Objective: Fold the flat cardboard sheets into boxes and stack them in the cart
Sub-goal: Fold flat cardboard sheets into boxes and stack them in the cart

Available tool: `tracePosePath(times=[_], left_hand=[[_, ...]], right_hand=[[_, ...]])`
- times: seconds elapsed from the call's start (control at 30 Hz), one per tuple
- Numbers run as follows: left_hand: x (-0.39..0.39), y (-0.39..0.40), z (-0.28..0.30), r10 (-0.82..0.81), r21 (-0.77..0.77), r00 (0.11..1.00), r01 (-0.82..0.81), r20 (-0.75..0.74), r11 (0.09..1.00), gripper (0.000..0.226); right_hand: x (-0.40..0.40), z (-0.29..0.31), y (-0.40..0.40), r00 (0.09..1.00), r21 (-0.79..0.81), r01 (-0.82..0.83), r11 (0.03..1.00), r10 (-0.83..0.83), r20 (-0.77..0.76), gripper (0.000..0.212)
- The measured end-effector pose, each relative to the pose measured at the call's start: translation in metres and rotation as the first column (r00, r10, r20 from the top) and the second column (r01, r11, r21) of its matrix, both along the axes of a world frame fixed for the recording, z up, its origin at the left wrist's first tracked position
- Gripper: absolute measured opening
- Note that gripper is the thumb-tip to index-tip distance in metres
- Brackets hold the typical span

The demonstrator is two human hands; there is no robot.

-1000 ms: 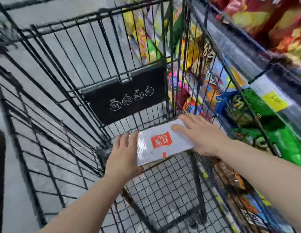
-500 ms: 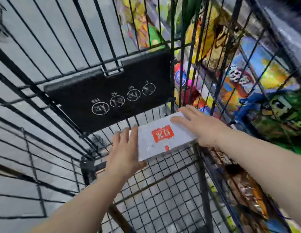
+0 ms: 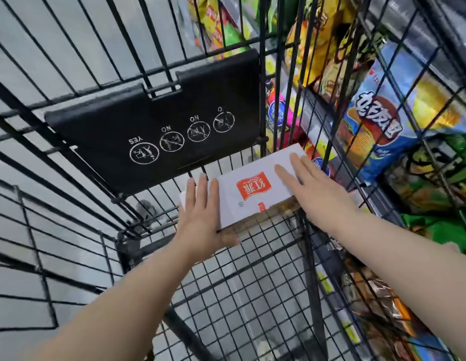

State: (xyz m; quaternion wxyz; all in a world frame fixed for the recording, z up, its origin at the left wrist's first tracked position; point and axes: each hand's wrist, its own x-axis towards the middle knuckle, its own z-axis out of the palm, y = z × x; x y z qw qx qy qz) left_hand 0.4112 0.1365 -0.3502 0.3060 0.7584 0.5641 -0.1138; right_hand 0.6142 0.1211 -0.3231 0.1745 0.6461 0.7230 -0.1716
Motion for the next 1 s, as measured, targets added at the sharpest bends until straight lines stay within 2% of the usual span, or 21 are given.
tracePosePath(times=[0.07,0.1,0.2,0.27,0.37,0.47,0.6,0.67,0.77,0.8,0.87,0.93,1.0], left_hand=[[-0.002,0.001,0.005,0.030,-0.047,0.999,-0.029,0.027,0.998,0.109],[-0.001,0.000,0.007,0.051,-0.019,0.998,-0.051,0.031,0.999,0.105],[0.001,-0.010,0.022,0.082,0.178,0.992,-0.099,0.100,0.979,0.081],[0.000,-0.022,0.041,0.045,0.258,0.983,-0.091,0.177,0.962,0.062],[-0.002,-0.044,0.080,-0.037,0.269,0.981,-0.016,0.189,0.963,0.046],[-0.005,-0.065,0.124,-0.071,0.312,0.981,0.012,0.179,0.950,0.037],[-0.006,-0.096,0.184,-0.189,0.360,0.956,0.098,0.225,0.928,0.034],[-0.001,-0.113,0.212,-0.276,0.363,0.935,0.182,0.224,0.914,0.032],[0.015,-0.143,0.245,-0.458,0.380,0.856,0.351,0.240,0.856,0.035],[0.018,-0.150,0.253,-0.518,0.375,0.816,0.410,0.256,0.831,0.039],[0.027,-0.164,0.271,-0.697,0.405,0.679,0.585,0.230,0.703,0.051],[0.046,-0.192,0.291,-0.881,0.459,0.459,0.763,0.112,0.455,0.049],[0.063,-0.221,0.311,-0.956,0.518,0.290,0.813,0.033,0.264,0.047]], right_hand=[[-0.001,-0.001,-0.002,0.994,0.000,0.069,0.998,-0.068,-0.088,0.083],[-0.001,-0.001,-0.004,0.986,0.005,0.099,0.995,-0.098,-0.134,0.080],[-0.002,0.009,-0.016,0.969,0.046,0.112,0.993,-0.098,-0.226,0.066],[-0.007,0.024,-0.028,0.945,0.052,0.163,0.985,-0.141,-0.294,0.056],[-0.017,0.060,-0.053,0.872,0.021,0.324,0.946,-0.290,-0.394,0.040],[-0.023,0.099,-0.087,0.779,0.040,0.441,0.896,-0.361,-0.512,0.024],[-0.020,0.162,-0.150,0.660,0.082,0.518,0.852,-0.337,-0.672,0.018],[-0.017,0.188,-0.182,0.671,0.117,0.494,0.861,-0.292,-0.682,0.024],[-0.007,0.223,-0.242,0.819,0.264,0.360,0.895,-0.167,-0.548,0.040],[-0.004,0.231,-0.258,0.858,0.288,0.306,0.907,-0.132,-0.496,0.042],[0.001,0.249,-0.289,0.901,0.298,0.252,0.921,-0.111,-0.418,0.041],[0.007,0.275,-0.342,0.924,0.354,0.296,0.887,-0.171,-0.343,0.042],[0.011,0.293,-0.393,0.940,0.417,0.310,0.854,-0.209,-0.271,0.040]])
